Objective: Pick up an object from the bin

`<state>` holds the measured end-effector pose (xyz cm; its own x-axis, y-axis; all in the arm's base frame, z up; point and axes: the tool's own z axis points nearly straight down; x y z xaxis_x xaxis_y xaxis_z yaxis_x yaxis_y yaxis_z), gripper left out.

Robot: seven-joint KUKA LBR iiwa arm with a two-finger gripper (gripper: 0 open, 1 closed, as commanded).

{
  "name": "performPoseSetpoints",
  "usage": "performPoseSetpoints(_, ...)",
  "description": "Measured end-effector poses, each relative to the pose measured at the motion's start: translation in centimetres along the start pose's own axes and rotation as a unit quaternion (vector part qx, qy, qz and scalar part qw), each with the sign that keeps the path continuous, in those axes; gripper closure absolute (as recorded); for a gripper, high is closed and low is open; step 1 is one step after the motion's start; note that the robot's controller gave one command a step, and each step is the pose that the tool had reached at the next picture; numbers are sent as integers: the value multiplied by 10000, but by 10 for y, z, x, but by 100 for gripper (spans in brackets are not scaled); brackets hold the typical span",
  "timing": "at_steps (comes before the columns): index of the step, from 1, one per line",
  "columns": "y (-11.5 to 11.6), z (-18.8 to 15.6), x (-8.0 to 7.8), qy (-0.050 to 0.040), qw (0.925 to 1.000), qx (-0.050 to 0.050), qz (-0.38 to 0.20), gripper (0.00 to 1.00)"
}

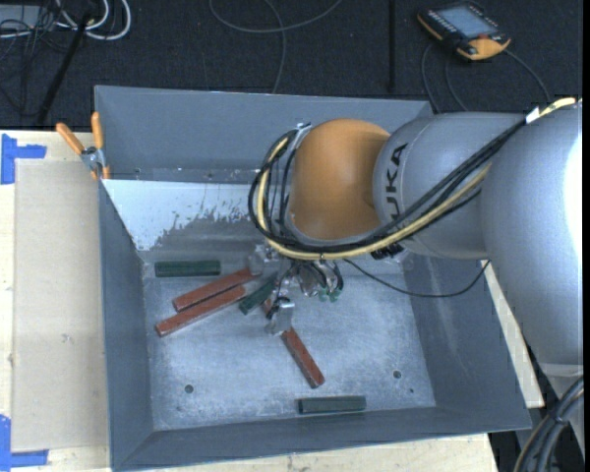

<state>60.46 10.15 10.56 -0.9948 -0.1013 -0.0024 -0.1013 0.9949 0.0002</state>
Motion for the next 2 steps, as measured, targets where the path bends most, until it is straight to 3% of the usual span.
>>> performPoseSetpoints(1, 54, 27, 4, 14, 9970, 2, 775, 100)
performPoseSetpoints(2, 54, 27, 4, 14, 9970, 2, 779, 100)
